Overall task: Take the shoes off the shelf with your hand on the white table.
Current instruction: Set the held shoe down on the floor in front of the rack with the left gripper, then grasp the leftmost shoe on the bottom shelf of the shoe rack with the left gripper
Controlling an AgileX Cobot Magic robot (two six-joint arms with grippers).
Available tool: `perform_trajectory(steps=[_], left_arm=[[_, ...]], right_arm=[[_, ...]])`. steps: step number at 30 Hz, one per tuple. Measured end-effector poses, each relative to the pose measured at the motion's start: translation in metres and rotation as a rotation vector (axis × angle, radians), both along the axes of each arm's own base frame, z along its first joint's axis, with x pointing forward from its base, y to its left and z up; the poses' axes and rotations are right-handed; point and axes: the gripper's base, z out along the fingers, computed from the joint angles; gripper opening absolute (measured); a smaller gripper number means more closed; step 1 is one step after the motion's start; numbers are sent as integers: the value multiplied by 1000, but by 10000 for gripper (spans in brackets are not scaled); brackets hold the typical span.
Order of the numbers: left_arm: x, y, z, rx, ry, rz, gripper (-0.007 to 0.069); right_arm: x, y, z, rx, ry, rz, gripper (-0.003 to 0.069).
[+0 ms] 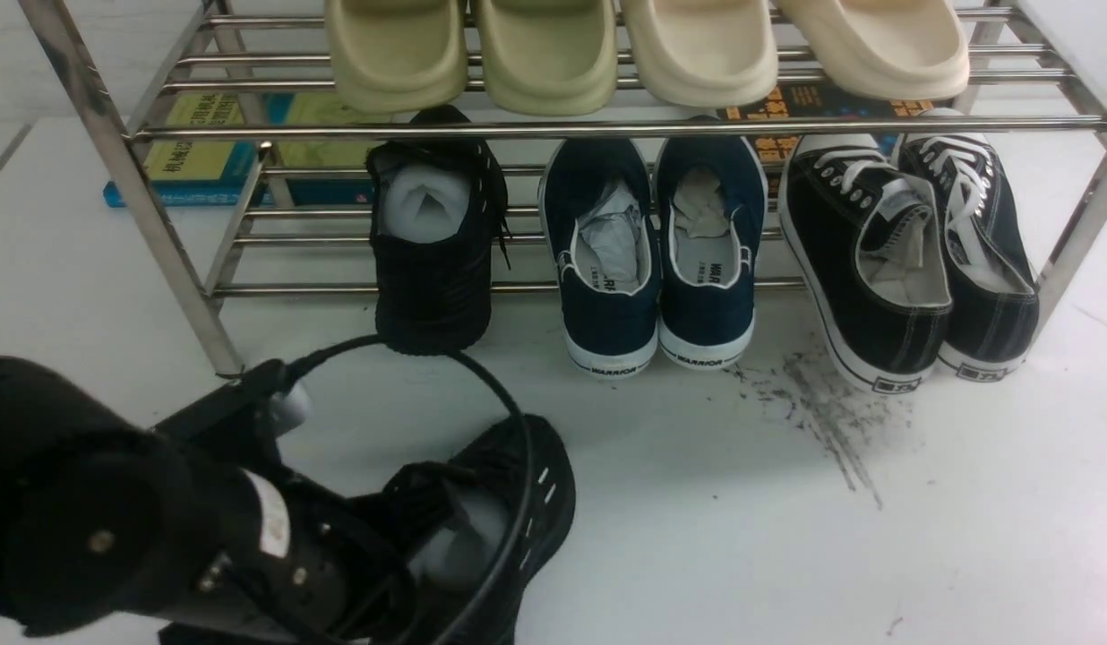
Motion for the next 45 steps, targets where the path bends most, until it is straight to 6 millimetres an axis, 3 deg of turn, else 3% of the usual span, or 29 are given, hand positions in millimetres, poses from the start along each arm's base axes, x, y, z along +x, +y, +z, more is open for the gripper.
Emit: perform_trajectory(steps=[7,12,18,21,22,26,27,29,31,39,42,45], left_arm=[[10,-30,-25,-24,-21,45,41],[13,-36,-37,-21,15,63,66],[14,-37,-37,-30,8,57,160],[15,-38,-33,-32,2,53,278],[14,-38,-33,-30,3,52,284],[15,-33,1,-1,-60,1,384],[15,-32,3,0,-63,1,386],[16,-20,32,55,-116,-12,407],[20,-11,49,80,-150,10,412],[70,48,103,164,-266,173,412],[88,60,110,159,-293,164,412],[108,57,106,145,-311,94,412]], right_arm=[[0,0,0,0,0,0,237],[0,0,0,0,0,0,237],[0,0,0,0,0,0,237],[0,0,0,0,0,0,237],[0,0,0,0,0,0,237],[0,0,0,0,0,0,237],[0,0,0,0,0,0,237],[0,0,0,0,0,0,237],[0,0,0,0,0,0,237],[0,0,0,0,0,0,237],[0,0,0,0,0,0,237],[0,0,0,0,0,0,237]])
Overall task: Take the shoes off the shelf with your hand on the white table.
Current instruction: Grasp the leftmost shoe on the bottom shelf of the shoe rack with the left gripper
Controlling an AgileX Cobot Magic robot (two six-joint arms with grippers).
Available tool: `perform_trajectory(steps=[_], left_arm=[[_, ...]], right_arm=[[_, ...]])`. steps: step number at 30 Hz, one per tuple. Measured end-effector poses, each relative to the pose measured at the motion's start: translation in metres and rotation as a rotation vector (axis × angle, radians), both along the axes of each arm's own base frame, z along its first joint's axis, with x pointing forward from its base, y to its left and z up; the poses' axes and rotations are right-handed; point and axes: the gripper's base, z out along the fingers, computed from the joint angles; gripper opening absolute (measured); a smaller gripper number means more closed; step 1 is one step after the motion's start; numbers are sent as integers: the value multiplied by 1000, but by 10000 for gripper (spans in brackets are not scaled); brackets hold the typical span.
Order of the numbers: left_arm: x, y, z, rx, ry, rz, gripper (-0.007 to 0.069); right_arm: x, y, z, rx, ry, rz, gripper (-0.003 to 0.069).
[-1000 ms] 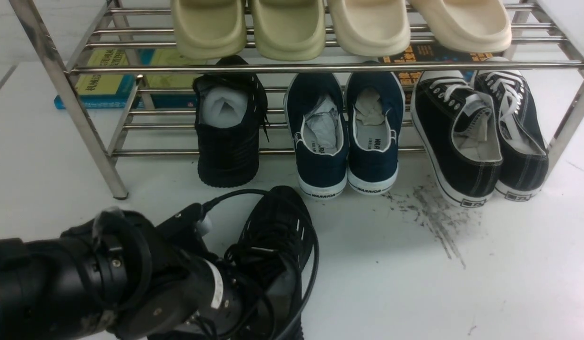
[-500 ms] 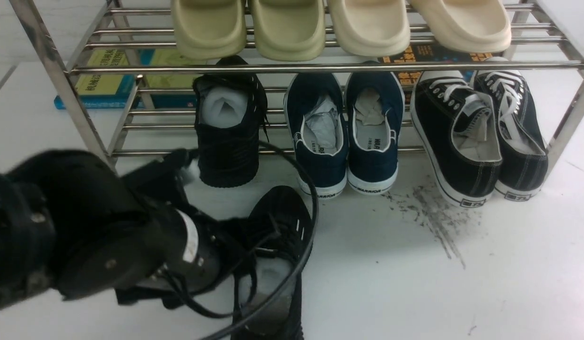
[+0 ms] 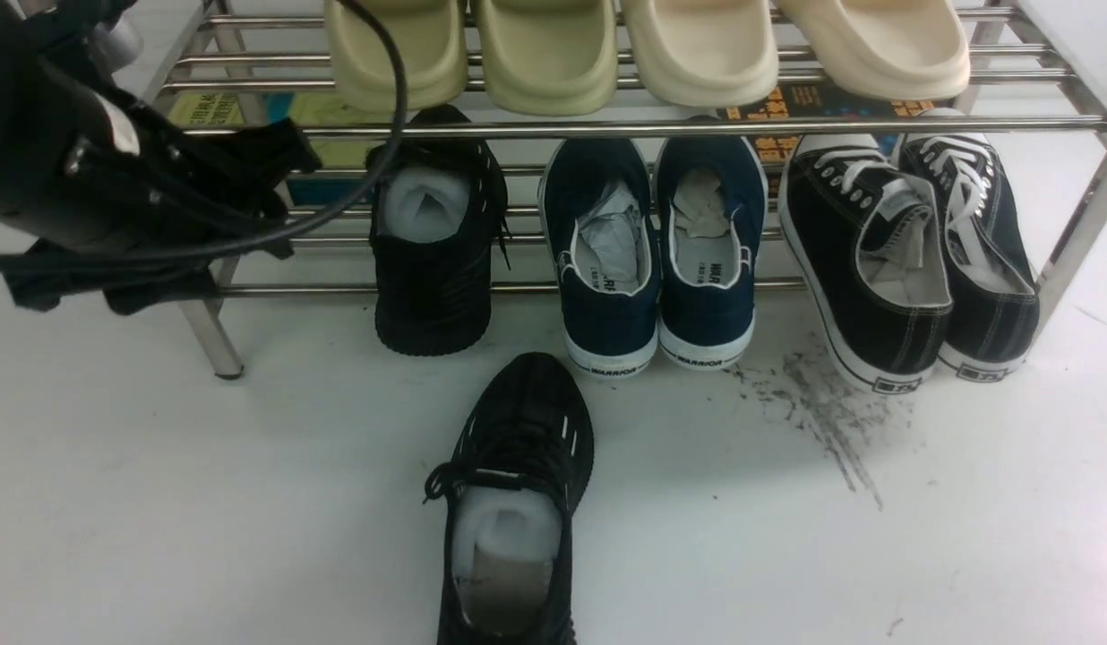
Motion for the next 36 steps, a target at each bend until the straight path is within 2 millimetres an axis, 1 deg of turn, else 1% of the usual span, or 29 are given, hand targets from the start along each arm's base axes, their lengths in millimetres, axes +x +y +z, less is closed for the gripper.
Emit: perform_trajectory(steps=[2,3,5,8,10,11,13,14,15,16,18,22,26,31,36], left_arm=[[14,-8,-8,-19,5,-46,412],[15,-8,-10,-18,8,-46,412],[32,-17,-21,-33,-2,-87,417],[45,-22,-35,-20,-3,-101,433],[49,-23,-40,-18,-1,-101,450],[53,-24,-46,-16,2,-102,472],[56,-25,-48,-17,-2,-103,487],[60,-27,-51,-21,-17,-103,511],[61,-27,-51,-23,-23,-103,514],[64,-28,-53,-28,-40,-103,532],[68,-29,-55,-34,-61,-104,544],[73,-31,-55,-45,-105,-104,547],[77,-32,-60,-35,-109,-109,547],[86,-34,-81,-9,-65,-114,547],[91,-36,-92,-7,-55,-115,535]], right_arm=[[0,0,0,0,0,0,237],[0,0,0,0,0,0,237],[0,0,0,0,0,0,237],[0,0,0,0,0,0,237],[0,0,0,0,0,0,237],[0,0,0,0,0,0,237],[0,0,0,0,0,0,237],[0,0,0,0,0,0,237],[0,0,0,0,0,0,237],[0,0,0,0,0,0,237],[0,0,0,0,0,0,237],[0,0,0,0,0,0,237],[0,0,0,0,0,0,237],[0,0,0,0,0,0,237],[0,0,0,0,0,0,237]])
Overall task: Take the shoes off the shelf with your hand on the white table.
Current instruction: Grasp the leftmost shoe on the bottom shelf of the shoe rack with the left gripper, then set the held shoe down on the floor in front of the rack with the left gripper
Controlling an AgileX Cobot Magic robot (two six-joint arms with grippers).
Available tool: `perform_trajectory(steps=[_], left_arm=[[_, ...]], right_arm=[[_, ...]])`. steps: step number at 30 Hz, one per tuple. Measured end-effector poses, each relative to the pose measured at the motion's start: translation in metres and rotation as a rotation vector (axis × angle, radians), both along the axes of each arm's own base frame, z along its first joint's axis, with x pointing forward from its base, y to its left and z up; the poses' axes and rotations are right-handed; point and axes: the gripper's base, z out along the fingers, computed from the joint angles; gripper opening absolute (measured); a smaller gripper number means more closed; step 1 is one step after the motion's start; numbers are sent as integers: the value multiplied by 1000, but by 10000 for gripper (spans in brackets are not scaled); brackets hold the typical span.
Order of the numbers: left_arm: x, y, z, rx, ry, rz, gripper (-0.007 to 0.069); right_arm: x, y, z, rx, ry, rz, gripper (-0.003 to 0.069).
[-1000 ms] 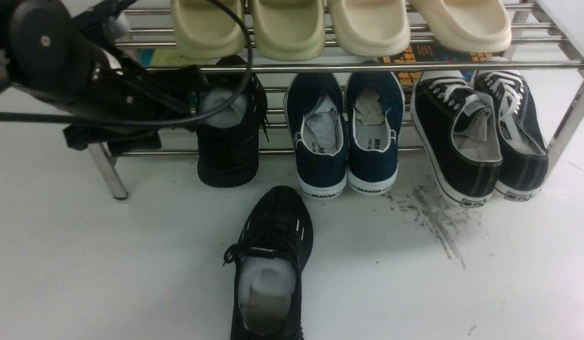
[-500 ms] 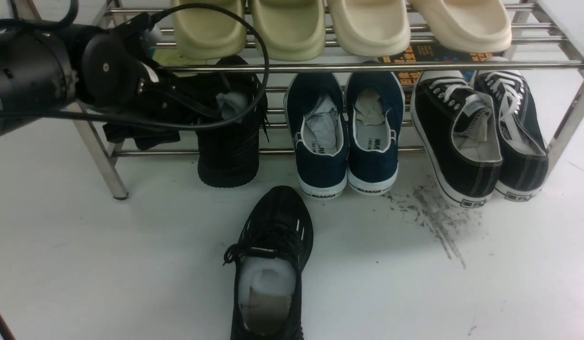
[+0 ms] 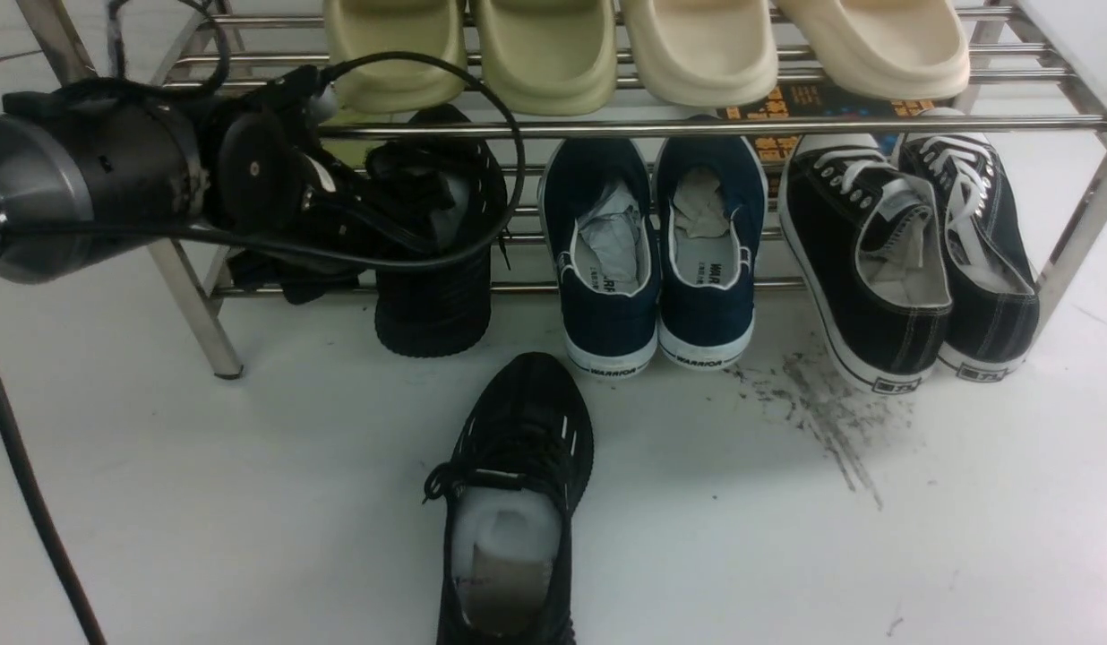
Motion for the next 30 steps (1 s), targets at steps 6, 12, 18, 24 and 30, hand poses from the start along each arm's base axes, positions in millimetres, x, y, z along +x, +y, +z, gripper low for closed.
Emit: perform_trajectory(steps=[6,12,18,24,30], left_arm=[[5,-2,-9,3,8,-1,419],[6,-1,-16,24,38,-2,146],[-2,3,-8,34,76,4,28],[-30,12,26,51,119,8,26],[-64,24,67,55,116,15,26]], right_arm=[[0,0,0,0,0,0,237],[0,0,0,0,0,0,237],[0,0,0,0,0,0,237],[0,0,0,0,0,0,237],[0,0,0,0,0,0,237]])
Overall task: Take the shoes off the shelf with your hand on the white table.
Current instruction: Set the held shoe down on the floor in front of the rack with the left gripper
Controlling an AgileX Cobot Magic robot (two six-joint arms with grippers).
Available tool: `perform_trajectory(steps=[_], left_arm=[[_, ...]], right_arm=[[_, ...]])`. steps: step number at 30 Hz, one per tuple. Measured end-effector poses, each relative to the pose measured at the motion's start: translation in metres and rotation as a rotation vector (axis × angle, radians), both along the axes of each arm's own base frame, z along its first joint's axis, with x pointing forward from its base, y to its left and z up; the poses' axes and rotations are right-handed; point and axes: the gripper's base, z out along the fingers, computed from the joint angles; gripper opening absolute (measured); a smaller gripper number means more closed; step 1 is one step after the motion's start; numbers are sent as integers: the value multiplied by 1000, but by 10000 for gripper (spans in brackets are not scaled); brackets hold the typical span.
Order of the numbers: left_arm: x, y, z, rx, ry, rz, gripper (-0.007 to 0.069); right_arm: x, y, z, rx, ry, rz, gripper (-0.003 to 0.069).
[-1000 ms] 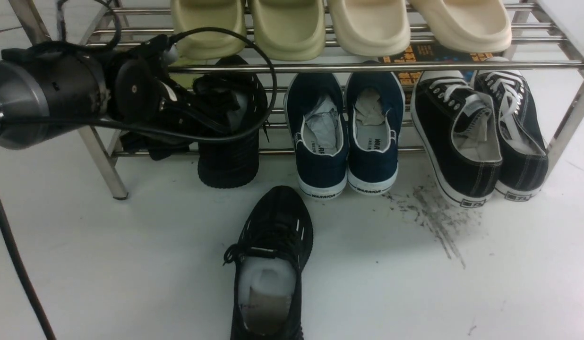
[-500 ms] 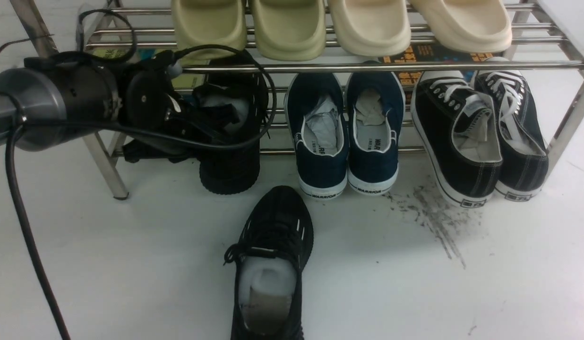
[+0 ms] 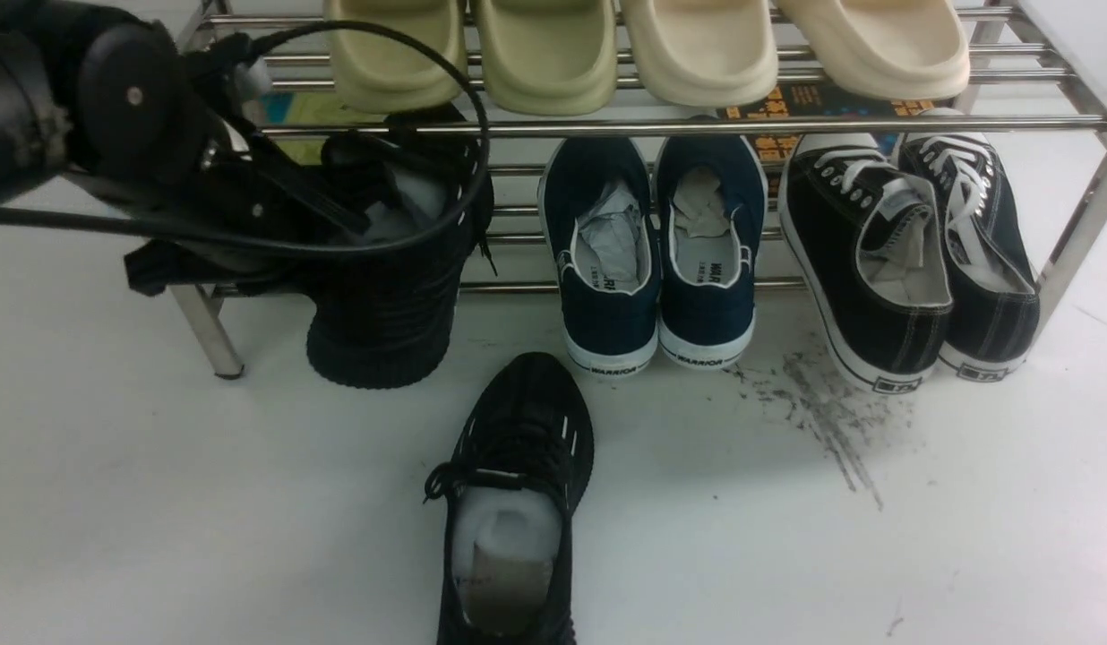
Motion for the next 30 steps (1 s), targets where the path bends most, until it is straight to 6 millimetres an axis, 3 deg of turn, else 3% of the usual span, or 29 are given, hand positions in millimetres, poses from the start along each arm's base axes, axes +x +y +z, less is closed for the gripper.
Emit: perform_trajectory(steps=[6,12,17,18,21,30], left_arm=[[-38,14,38,1,-31,4,26],[-71,16,55,5,-7,-16,26],[-92,-11,59,-22,7,-103,26],[-100,-27,60,-41,3,-147,26],[-114,-48,61,-66,8,-185,26],[-164,-95,51,-80,106,-137,28]], right_arm=[[0,0,0,0,0,0,237],[0,0,0,0,0,0,237],[0,0,0,0,0,0,237],[0,0,0,0,0,0,237],[0,0,0,0,0,0,237],[0,0,0,0,0,0,237]])
